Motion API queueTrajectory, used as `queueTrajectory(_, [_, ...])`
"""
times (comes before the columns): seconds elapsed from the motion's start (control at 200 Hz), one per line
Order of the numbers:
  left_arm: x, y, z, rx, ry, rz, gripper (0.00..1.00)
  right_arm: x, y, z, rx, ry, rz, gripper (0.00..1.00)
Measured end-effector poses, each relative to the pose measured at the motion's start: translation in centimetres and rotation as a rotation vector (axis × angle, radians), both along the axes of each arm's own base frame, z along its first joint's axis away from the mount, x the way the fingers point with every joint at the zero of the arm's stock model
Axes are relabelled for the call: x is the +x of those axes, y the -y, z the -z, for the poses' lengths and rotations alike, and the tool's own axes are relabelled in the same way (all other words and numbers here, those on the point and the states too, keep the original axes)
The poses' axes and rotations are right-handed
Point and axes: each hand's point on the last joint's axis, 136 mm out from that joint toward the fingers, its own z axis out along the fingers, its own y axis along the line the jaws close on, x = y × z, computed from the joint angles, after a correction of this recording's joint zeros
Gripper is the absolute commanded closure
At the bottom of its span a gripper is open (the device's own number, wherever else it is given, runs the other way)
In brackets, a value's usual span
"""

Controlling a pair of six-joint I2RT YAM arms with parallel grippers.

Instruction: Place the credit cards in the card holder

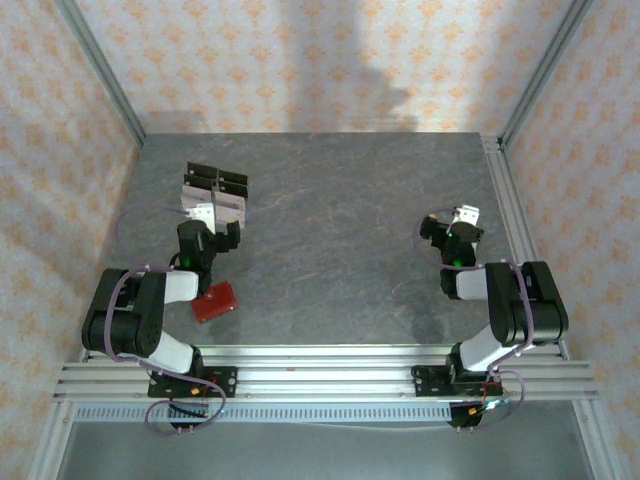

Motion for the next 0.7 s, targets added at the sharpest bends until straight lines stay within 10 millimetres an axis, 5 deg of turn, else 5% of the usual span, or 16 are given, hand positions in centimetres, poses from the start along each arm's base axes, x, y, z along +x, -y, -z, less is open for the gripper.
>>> queueTrajectory(0.19, [0.2,-0.1,0.2,0.000,-0.053,-0.009,0.00,-0.3,0.0,-0.2,0.000,0.012,0.003,0.01])
queueTrajectory(0.285, [1.5,-0.7,-2.4,-0.010,-0.077,-0.048,0.00,-1.9,0.6,-1.4,-0.003,0.041,0.036,0.01])
queueTrajectory(0.495, [4.2,-1.4,-12.5,-0.112,-0.023,-0.147,0.00,-2.4,1.5,-8.9,0.096,0.138,0.122,0.01])
queueTrajectory(0.611, [3.5,-1.7,-14.3,-0.186,-0.056,-0.207,0.00,-1.9,0.8,-13.1,0.232,0.188,0.117,0.01])
queueTrajectory(0.701, [2.7,-1.8,-14.6,-0.230,-0.113,-0.248,0.00,-2.1,-0.3,-14.6,0.322,0.203,0.079,0.01])
